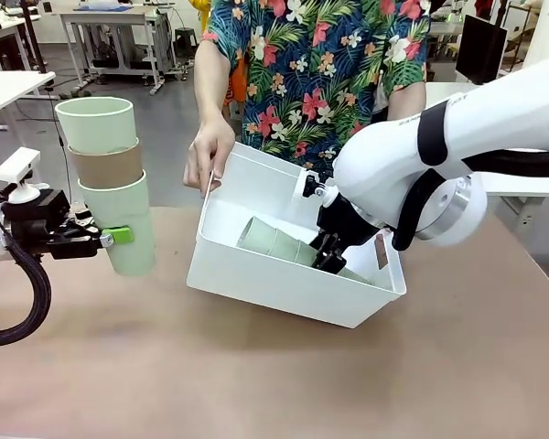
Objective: Stack the cups and store them in the basket.
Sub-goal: Place the stack of Reusable plastic cups into the Pantry Basket.
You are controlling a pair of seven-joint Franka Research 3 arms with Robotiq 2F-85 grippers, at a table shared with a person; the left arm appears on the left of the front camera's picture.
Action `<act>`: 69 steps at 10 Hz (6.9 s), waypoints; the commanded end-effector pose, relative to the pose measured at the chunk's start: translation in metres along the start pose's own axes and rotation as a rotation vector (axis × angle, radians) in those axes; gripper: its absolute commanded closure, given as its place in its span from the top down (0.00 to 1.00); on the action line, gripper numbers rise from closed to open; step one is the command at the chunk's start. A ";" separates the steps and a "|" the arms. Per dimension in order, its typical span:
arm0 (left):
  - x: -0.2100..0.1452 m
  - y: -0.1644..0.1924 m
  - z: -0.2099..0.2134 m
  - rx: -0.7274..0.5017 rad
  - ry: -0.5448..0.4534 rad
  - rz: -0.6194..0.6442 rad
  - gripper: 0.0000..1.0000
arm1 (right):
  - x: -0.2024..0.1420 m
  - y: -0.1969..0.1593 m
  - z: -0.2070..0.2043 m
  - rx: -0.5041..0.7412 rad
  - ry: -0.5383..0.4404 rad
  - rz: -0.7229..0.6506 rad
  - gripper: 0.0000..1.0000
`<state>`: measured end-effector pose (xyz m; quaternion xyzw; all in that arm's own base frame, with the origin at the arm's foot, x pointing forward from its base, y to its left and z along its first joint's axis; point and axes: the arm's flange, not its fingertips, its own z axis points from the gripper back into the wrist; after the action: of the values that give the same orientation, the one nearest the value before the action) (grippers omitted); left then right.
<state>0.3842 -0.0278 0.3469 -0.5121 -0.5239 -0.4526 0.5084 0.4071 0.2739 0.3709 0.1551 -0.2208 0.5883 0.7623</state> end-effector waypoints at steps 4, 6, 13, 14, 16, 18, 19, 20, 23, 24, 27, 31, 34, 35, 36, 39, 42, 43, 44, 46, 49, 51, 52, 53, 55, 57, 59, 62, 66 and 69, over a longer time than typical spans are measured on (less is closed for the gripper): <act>0.006 -0.001 0.000 -0.003 -0.014 -0.011 0.86 | -0.006 -0.009 0.086 0.009 -0.178 -0.019 1.00; 0.006 -0.001 0.000 -0.003 -0.014 -0.011 0.86 | -0.021 -0.013 0.137 0.009 -0.251 -0.038 1.00; 0.006 -0.001 0.000 -0.003 -0.014 -0.011 0.86 | -0.158 -0.025 0.272 0.030 -0.550 -0.070 1.00; 0.006 -0.001 0.000 -0.003 -0.014 -0.011 0.86 | -0.175 -0.027 0.277 0.026 -0.563 -0.078 1.00; 0.006 -0.001 0.000 -0.003 -0.014 -0.011 0.86 | -0.204 -0.030 0.278 0.017 -0.585 -0.092 1.00; 0.006 -0.001 0.000 -0.003 -0.014 -0.011 0.86 | -0.220 -0.028 0.275 0.010 -0.619 -0.045 1.00; 0.006 -0.001 0.000 -0.003 -0.014 -0.011 0.86 | -0.210 -0.027 0.284 0.015 -0.556 -0.115 1.00; 0.006 -0.001 0.000 -0.003 -0.014 -0.011 0.86 | -0.210 -0.027 0.284 0.015 -0.556 -0.115 1.00; 0.006 -0.001 0.000 -0.003 -0.014 -0.011 0.86 | -0.210 -0.027 0.284 0.015 -0.556 -0.115 1.00; 0.006 -0.001 0.000 -0.003 -0.014 -0.011 0.86 | -0.210 -0.027 0.284 0.015 -0.556 -0.115 1.00; 0.006 -0.001 0.000 -0.003 -0.014 -0.011 0.86 | -0.210 -0.027 0.284 0.015 -0.556 -0.115 1.00; 0.006 -0.001 0.000 -0.003 -0.014 -0.011 0.86 | -0.210 -0.027 0.284 0.015 -0.556 -0.115 1.00; 0.006 -0.001 0.000 -0.003 -0.014 -0.011 0.86 | -0.210 -0.027 0.284 0.015 -0.556 -0.115 1.00; 0.006 -0.001 0.000 -0.003 -0.014 -0.011 0.86 | -0.210 -0.027 0.284 0.015 -0.556 -0.115 1.00; 0.006 -0.001 0.000 -0.003 -0.014 -0.011 0.86 | -0.210 -0.027 0.284 0.015 -0.556 -0.115 1.00; 0.006 -0.001 0.000 -0.003 -0.014 -0.011 0.86 | -0.210 -0.027 0.284 0.015 -0.556 -0.115 1.00; 0.006 -0.001 0.000 -0.003 -0.014 -0.011 0.86 | -0.210 -0.027 0.284 0.015 -0.556 -0.115 1.00; 0.000 0.000 0.000 0.000 0.000 0.000 0.86 | -0.210 -0.027 0.284 0.015 -0.556 -0.115 1.00; 0.010 -0.001 0.000 0.010 0.014 -0.006 0.86 | -0.210 -0.027 0.284 0.015 -0.556 -0.115 1.00; 0.036 -0.006 -0.004 0.042 0.077 0.000 0.86 | -0.210 -0.027 0.284 0.015 -0.556 -0.115 1.00; 0.089 -0.011 -0.018 0.080 0.167 -0.007 0.86 | -0.210 -0.027 0.284 0.015 -0.556 -0.115 1.00; 0.127 -0.010 -0.044 0.102 0.276 -0.016 0.86 | -0.210 -0.027 0.284 0.015 -0.556 -0.115 1.00; 0.140 -0.008 -0.059 0.105 0.328 -0.011 0.86 | -0.210 -0.027 0.284 0.015 -0.556 -0.115 1.00; 0.150 -0.005 -0.074 0.100 0.374 -0.015 0.86 | -0.210 -0.027 0.284 0.015 -0.556 -0.115 1.00; 0.170 0.003 -0.106 0.097 0.479 -0.034 0.86 | -0.210 -0.027 0.284 0.015 -0.556 -0.115 1.00; 0.179 0.011 -0.141 0.096 0.580 -0.047 0.86 | -0.210 -0.027 0.284 0.015 -0.556 -0.115 1.00; 0.178 0.018 -0.176 0.096 0.660 -0.047 0.86 | -0.210 -0.027 0.284 0.015 -0.556 -0.115 1.00; 0.160 0.027 -0.218 0.096 0.739 -0.049 0.86 | -0.210 -0.027 0.284 0.015 -0.556 -0.115 1.00; 0.128 0.032 -0.264 0.115 0.813 -0.055 0.86 | -0.210 -0.027 0.284 0.015 -0.556 -0.115 1.00; 0.100 0.039 -0.286 0.145 0.870 -0.041 0.86 | -0.210 -0.027 0.284 0.015 -0.556 -0.115 1.00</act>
<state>0.4402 -0.2909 0.4590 -0.2364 -0.3068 -0.6059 0.6949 0.3439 -0.0483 0.5006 0.3206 -0.4024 0.4891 0.7044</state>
